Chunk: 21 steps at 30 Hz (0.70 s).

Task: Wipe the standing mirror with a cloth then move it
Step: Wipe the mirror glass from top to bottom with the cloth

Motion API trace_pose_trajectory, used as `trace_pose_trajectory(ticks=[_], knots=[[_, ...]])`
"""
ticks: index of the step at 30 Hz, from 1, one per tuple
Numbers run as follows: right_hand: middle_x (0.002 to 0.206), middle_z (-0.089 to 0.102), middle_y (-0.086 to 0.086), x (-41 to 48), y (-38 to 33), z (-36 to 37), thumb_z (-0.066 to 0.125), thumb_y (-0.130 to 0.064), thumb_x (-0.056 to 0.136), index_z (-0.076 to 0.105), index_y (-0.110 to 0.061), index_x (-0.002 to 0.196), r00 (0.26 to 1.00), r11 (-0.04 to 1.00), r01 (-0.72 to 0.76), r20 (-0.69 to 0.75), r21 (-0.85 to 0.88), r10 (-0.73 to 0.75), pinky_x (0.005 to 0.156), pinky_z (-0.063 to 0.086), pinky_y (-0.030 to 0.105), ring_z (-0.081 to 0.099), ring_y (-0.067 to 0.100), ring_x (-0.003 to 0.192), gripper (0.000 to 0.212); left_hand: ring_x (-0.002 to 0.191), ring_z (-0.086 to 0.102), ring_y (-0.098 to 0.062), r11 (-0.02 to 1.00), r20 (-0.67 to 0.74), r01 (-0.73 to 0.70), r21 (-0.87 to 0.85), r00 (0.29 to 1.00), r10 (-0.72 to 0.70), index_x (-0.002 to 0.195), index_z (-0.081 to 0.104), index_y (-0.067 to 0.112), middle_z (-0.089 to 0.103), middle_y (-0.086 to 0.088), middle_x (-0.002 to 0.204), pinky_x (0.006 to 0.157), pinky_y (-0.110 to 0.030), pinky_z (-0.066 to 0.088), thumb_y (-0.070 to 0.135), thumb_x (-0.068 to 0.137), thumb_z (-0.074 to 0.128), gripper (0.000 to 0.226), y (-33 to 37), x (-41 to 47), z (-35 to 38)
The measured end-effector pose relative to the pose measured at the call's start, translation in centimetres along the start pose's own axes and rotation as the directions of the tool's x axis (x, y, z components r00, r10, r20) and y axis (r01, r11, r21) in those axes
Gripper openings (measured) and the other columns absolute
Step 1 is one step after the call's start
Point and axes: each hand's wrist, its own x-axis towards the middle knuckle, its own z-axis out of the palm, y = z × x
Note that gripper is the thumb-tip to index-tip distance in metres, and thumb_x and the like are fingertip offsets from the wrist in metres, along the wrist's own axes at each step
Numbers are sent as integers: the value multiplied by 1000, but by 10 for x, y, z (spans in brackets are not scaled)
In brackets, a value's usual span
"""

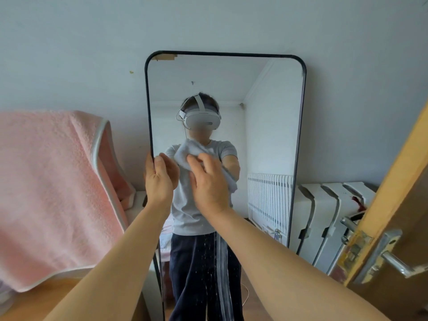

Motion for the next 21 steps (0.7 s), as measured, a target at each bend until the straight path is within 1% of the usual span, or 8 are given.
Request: trace_pose_trajectory(ticks=[2, 4, 6, 8, 10, 14, 18, 21], knots=[[101, 61, 12, 2, -12, 7, 66, -1, 79, 66, -4, 105, 997, 998, 54, 50, 10, -55, 68, 53, 33, 56, 28, 87, 26, 121, 49, -19, 1000, 9, 18, -1, 1000, -18, 139, 38, 16, 51, -5, 133, 104, -32, 38, 35, 99, 29, 45, -5, 1, -4], [103, 59, 10, 1, -23, 12, 53, -8, 84, 64, -7, 107, 986, 995, 102, 132, 9, -102, 65, 54, 35, 53, 27, 89, 26, 119, 52, -24, 999, 17, 37, -26, 999, -37, 131, 46, 13, 56, -11, 127, 103, -40, 41, 34, 100, 28, 42, -7, -1, -7], [105, 55, 7, -2, -32, 18, 44, -12, 86, 62, -10, 112, 966, 991, 135, 221, 6, -133, 63, 53, 36, 50, 24, 91, 32, 113, 56, -18, 999, 13, 31, -42, 999, -31, 127, 52, 16, 60, -4, 120, 100, -36, 44, 34, 101, 27, 41, -5, -4, -11], [105, 54, 4, -8, -34, 20, 51, -9, 88, 61, -11, 116, 952, 987, 158, 264, 9, -155, 63, 53, 35, 49, 22, 91, 30, 113, 56, -16, 997, 6, 54, -54, 999, -54, 127, 53, 17, 60, -1, 120, 101, -34, 44, 35, 101, 27, 41, -6, -7, -15], [102, 56, 3, -14, -29, 18, 62, -7, 84, 64, -11, 112, 944, 983, 182, 275, 21, -181, 60, 53, 33, 50, 22, 89, 28, 110, 56, -16, 995, 11, 88, -51, 996, -88, 125, 55, 16, 61, -1, 118, 99, -34, 45, 36, 101, 28, 41, -10, -8, -17], [103, 59, 3, -26, -11, 6, 64, -7, 83, 66, -12, 106, 929, 965, 260, 285, -41, -238, 69, 53, 33, 52, 23, 88, 24, 97, 56, -15, 994, -15, 106, -31, 994, -107, 113, 59, 15, 62, 1, 101, 88, -29, 45, 34, 100, 29, 38, -14, -13, -15], [106, 62, 7, -34, 16, -19, 75, -4, 70, 67, -8, 107, 959, 981, 180, 235, -71, -159, 68, 57, 32, 58, 29, 92, 38, 85, 52, -13, 996, -64, 88, -7, 994, -88, 106, 56, 13, 56, 5, 88, 77, -24, 38, 28, 100, 29, 31, -10, -18, -10], [110, 63, 10, -37, 40, -38, 65, -9, 77, 67, -5, 107, 983, 992, 114, 152, -62, -103, 82, 56, 35, 58, 33, 101, 31, 98, 47, -16, 997, -87, 78, 12, 993, -77, 116, 54, 16, 52, 3, 102, 84, -29, 33, 28, 101, 29, 32, -11, -21, -7]])
